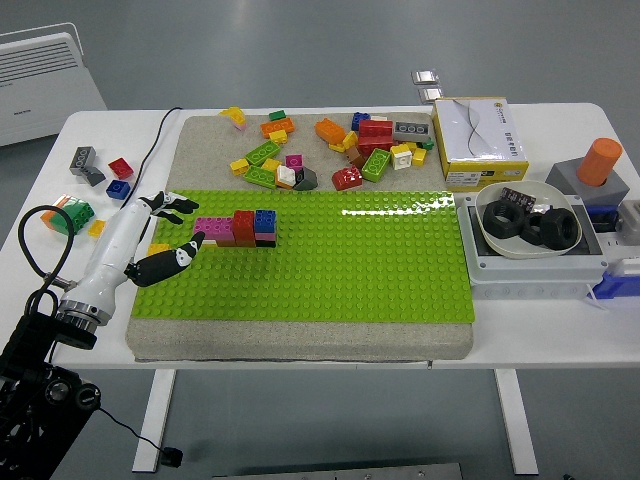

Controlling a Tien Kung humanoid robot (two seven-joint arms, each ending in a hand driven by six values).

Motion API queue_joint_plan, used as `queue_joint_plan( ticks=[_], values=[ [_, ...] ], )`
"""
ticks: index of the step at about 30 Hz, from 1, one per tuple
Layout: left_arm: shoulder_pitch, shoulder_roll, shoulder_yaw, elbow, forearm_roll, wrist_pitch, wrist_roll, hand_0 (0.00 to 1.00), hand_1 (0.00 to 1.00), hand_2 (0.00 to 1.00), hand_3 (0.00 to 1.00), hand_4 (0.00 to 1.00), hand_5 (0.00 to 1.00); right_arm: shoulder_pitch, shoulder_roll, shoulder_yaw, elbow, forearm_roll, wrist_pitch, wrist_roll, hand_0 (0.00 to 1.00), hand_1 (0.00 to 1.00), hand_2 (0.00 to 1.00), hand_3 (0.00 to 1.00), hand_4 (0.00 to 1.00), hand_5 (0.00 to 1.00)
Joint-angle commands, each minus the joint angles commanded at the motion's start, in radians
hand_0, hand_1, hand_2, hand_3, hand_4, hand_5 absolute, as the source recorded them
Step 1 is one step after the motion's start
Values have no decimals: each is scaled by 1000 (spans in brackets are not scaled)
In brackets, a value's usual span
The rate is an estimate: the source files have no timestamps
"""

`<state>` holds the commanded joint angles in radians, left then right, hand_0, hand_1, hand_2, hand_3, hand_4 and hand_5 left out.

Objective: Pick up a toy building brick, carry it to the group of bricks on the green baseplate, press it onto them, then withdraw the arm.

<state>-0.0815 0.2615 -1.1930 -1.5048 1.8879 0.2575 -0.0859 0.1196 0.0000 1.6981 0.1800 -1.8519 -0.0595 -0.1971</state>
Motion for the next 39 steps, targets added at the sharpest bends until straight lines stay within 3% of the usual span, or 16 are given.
queue_joint_plan(
  ticks=[11,16,17,19,21,22,27,28,33,39],
  values=[
    [-12,-8,-6,4,4,-3,4,759,592,627,625,696,162,12,0,30,0,-29,-2,-2,518,624,729,794,848,998],
    [-21,-10,-21,9,31,-52,21,759,592,627,625,696,162,15,0,51,0,-38,-2,-3,518,624,729,794,848,998],
    [-25,-8,-24,9,38,-70,26,838,787,773,651,726,171,16,0,63,0,-47,-2,-3,518,621,724,793,845,998],
    [-34,0,-29,11,51,-101,40,838,787,773,651,726,171,16,-1,86,0,-66,-1,-4,518,621,724,793,845,998],
    [-50,14,-37,15,77,-144,75,838,787,773,651,726,171,16,-8,117,0,-91,2,-3,518,621,724,793,845,998],
    [-58,22,-41,18,89,-167,94,961,943,924,785,798,164,15,-13,132,0,-104,4,-2,519,618,718,792,843,998],
    [-85,74,-51,44,131,-263,166,961,943,924,785,798,164,9,-38,226,0,-189,18,5,519,618,718,792,843,998],
    [-90,87,-52,54,136,-277,174,985,982,966,795,793,154,7,-43,237,0,-195,22,7,519,623,685,789,844,998],
    [-101,145,-52,112,152,-308,200,985,982,966,795,793,154,0,-60,265,0,-215,29,8,519,623,685,789,844,998],
    [-89,190,-54,177,137,-300,185,992,986,976,792,789,152,-1,-71,313,0,-263,38,9,519,631,662,788,844,998]
  ],
)
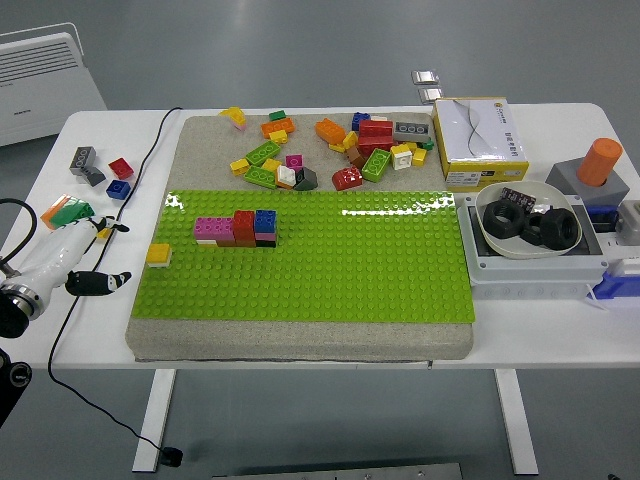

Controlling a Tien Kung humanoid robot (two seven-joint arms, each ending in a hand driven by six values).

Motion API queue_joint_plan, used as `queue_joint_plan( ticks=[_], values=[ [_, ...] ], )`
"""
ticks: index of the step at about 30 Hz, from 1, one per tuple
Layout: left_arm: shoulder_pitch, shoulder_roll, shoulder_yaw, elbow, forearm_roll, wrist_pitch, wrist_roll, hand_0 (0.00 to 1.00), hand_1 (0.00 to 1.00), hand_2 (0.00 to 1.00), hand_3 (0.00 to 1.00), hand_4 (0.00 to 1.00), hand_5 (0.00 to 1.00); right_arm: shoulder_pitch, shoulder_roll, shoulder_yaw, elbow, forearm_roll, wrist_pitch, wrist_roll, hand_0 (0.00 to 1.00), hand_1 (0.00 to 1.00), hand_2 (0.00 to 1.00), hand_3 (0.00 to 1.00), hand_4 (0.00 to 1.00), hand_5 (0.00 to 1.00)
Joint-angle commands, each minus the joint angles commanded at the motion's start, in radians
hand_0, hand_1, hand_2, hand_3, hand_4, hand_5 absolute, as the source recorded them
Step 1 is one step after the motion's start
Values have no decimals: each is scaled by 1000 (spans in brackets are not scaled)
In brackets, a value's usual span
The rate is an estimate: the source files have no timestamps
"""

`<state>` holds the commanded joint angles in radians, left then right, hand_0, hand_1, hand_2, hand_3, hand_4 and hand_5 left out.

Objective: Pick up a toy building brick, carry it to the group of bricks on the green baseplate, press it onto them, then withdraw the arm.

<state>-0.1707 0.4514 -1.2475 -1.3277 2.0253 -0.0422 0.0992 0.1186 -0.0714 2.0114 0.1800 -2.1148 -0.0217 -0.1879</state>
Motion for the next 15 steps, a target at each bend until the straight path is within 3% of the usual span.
queue_joint_plan(
  ticks=[7,8,15],
  values=[
    [-65,3,62,92,-24,41,-47,991,981,972,780,758,120,-1,-7,59,0,-61,9,6,519,626,646,786,846,998],
    [-86,2,84,106,-26,46,-54,986,975,963,774,691,15,-1,-10,82,0,-83,12,8,519,621,608,783,846,998],
    [-208,11,221,164,-40,43,-62,983,971,959,772,670,2,1,-10,134,0,-139,16,7,519,622,600,781,842,998]
  ],
)
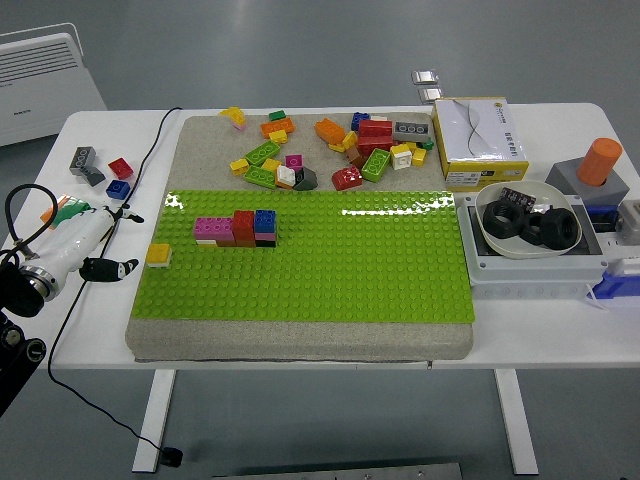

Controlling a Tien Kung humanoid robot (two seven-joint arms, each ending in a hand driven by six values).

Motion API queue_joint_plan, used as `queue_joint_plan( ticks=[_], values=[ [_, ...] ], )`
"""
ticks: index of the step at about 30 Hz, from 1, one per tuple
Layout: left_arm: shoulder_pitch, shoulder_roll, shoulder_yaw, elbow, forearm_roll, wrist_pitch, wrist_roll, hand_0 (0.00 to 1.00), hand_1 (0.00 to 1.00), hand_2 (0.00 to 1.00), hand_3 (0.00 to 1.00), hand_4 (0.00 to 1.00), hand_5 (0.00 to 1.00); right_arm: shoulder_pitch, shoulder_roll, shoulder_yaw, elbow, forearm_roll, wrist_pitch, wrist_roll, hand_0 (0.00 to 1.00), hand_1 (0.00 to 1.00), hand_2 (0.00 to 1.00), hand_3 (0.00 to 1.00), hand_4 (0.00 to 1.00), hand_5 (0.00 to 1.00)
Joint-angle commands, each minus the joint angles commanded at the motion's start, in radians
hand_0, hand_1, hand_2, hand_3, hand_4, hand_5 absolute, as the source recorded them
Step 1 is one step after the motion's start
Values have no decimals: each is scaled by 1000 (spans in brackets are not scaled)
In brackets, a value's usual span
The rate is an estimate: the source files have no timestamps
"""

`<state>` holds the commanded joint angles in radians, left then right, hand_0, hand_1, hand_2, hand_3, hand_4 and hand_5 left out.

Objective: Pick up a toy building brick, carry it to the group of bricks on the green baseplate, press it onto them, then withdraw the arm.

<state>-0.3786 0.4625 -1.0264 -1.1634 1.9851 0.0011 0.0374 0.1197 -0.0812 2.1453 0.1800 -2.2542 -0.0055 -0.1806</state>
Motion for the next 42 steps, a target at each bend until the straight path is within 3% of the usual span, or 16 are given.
queue_joint_plan(
  ticks=[6,18,31,42],
  values=[
    [-53,9,83,14,-29,-23,11,979,966,955,771,670,2,4,-2,19,0,-15,2,0,519,621,598,782,842,998],
    [-78,35,113,17,-104,-82,42,976,961,953,776,678,2,7,-5,32,0,-15,0,1,519,622,575,782,844,998],
    [-120,16,142,82,-212,-121,49,972,961,953,771,690,2,14,-8,46,0,-15,2,6,519,620,569,781,844,998],
    [-140,5,156,121,-250,-130,46,968,958,948,742,682,2,18,-8,64,0,-15,3,11,519,617,567,782,834,989]
  ],
)
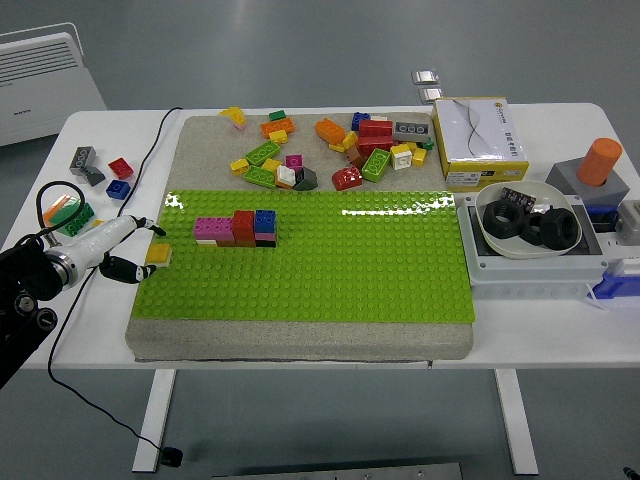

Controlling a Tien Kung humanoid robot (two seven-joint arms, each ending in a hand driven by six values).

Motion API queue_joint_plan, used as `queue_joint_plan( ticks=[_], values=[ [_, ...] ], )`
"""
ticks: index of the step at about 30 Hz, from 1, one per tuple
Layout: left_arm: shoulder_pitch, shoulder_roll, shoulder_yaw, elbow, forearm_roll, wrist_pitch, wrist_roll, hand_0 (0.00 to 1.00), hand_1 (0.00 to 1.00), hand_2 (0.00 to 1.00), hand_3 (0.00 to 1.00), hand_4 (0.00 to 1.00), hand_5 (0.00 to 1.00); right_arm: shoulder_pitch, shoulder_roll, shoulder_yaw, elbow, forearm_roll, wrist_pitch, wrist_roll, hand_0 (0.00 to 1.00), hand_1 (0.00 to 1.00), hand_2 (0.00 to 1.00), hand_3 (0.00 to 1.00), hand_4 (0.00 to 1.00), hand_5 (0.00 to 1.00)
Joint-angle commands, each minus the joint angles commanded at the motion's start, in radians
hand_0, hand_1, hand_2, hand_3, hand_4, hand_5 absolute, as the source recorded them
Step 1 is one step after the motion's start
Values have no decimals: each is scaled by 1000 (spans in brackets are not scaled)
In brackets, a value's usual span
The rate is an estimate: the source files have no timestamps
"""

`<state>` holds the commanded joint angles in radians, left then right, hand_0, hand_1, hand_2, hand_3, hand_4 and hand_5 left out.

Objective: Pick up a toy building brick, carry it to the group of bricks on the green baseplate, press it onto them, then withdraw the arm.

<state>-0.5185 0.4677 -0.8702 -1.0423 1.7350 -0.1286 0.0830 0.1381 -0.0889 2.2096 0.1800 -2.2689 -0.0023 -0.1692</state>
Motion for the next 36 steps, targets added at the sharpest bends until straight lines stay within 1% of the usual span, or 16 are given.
queue_joint_plan(
  ticks=[4,5,10,11,16,17,22,23,28,29,34,35,36],
  values=[
    [-3,-4,4,11,-5,-2,0,968,958,948,742,682,2,1,0,5,0,0,0,2,519,617,567,782,834,989],
    [-4,-5,5,14,-7,-3,0,968,956,942,659,620,2,1,0,6,0,0,0,3,519,617,566,782,827,984],
    [-9,-12,8,25,-10,-4,1,968,956,942,659,620,2,2,0,11,0,0,0,5,519,617,566,782,827,984],
    [-9,-12,9,26,-10,-5,1,966,949,931,598,595,2,2,0,12,0,0,0,5,519,614,566,781,825,983],
    [-13,-16,8,31,-11,-5,2,966,949,931,598,595,2,2,0,18,0,0,0,6,519,614,566,781,825,983],
    [-13,-16,8,32,-12,-5,2,962,943,906,523,600,14,2,0,19,0,0,0,7,519,613,565,781,825,981],
    [-12,-19,10,37,-15,-7,3,962,943,906,523,600,14,2,1,26,0,0,0,9,519,613,565,781,825,981],
    [-12,-19,10,37,-15,-8,3,958,941,896,497,615,23,1,1,27,0,0,0,9,519,613,566,781,823,978],
    [-9,-20,0,33,-16,-8,1,958,941,896,497,615,23,0,1,27,0,0,1,9,519,613,566,781,823,978],
    [-9,-20,-4,31,-17,-8,0,956,938,893,478,659,22,0,1,27,0,0,0,9,519,612,566,781,821,976],
    [-9,-28,-26,21,-29,-10,-4,956,938,893,478,659,22,-2,1,29,0,0,0,9,519,612,566,781,821,976],
    [-9,-30,-32,20,-31,-10,-5,954,934,888,460,725,15,-2,2,28,0,0,0,9,519,612,566,780,821,974],
    [-9,-32,-36,19,-33,-11,-6,954,934,888,460,725,15,-2,2,28,0,0,0,9,519,612,566,780,821,974]
  ],
)
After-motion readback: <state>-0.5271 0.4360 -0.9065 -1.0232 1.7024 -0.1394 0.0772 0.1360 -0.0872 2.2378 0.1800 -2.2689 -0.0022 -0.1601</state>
